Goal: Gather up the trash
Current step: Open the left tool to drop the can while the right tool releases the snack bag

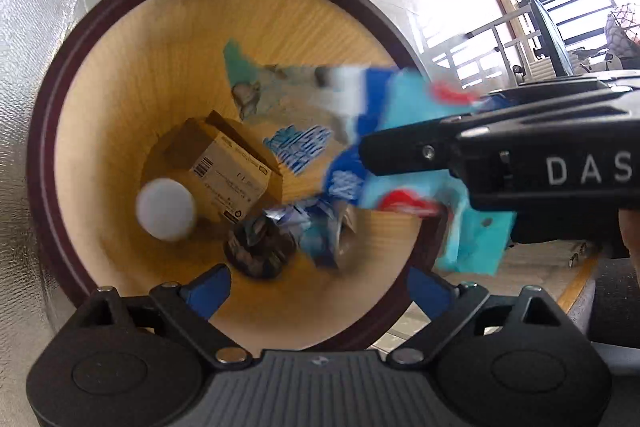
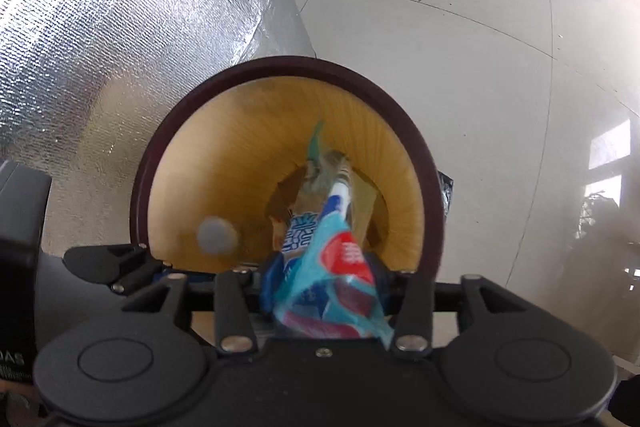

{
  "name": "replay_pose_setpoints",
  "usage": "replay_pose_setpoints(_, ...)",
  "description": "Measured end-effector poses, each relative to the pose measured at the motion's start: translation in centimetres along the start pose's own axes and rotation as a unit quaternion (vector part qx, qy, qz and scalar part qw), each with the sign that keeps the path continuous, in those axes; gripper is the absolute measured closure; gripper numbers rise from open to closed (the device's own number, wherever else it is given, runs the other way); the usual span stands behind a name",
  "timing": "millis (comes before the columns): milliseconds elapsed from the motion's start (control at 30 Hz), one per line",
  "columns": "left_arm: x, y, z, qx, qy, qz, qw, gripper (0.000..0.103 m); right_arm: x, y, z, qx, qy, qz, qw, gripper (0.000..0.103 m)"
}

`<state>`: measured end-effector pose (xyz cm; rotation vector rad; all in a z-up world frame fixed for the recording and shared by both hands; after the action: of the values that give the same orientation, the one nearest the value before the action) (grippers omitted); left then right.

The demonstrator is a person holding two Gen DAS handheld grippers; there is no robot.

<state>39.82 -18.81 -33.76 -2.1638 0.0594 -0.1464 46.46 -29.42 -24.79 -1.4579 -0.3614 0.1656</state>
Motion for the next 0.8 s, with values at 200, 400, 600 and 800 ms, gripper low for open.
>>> replay_pose_setpoints(200,-0.3,-0.4,0.1,0.004,-0.006,-0.005,1.0000,0.008,-0.2,-0.4,-1.1,-0.007,0.018,-0.006,1.000,0.049)
replay_pose_setpoints(400,-0.8,-0.7,-0.5,0.010,0.007,-0.006,0.9999,0.009,-0.2,-0.6,-2.3,0.008,0.029,-0.012,0.999,0.050)
replay_pose_setpoints(600,-1.3,-1.4,-1.7,0.021,0.024,-0.021,0.9993,0.009,-0.7,0.1,-1.3,-0.007,-0.006,0.010,1.000,0.094)
replay_pose_setpoints(800,-2.2,-3.4,-1.2,0.021,0.018,-0.046,0.9986,0.010,0.9,-1.2,1.7,0.025,-0.036,-0.033,0.998,0.099)
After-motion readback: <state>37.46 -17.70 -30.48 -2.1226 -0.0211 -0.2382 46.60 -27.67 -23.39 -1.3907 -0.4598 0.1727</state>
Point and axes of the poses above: each gripper's, at about its wrist camera, not at the fingertips, and y roughly the way its jaws point, z to its left, x to its top, the point moved 2 cm from there along y, roughly the way its jaws point, and after that the axes turned 6 degrees about -x, right-handed, at the moved point
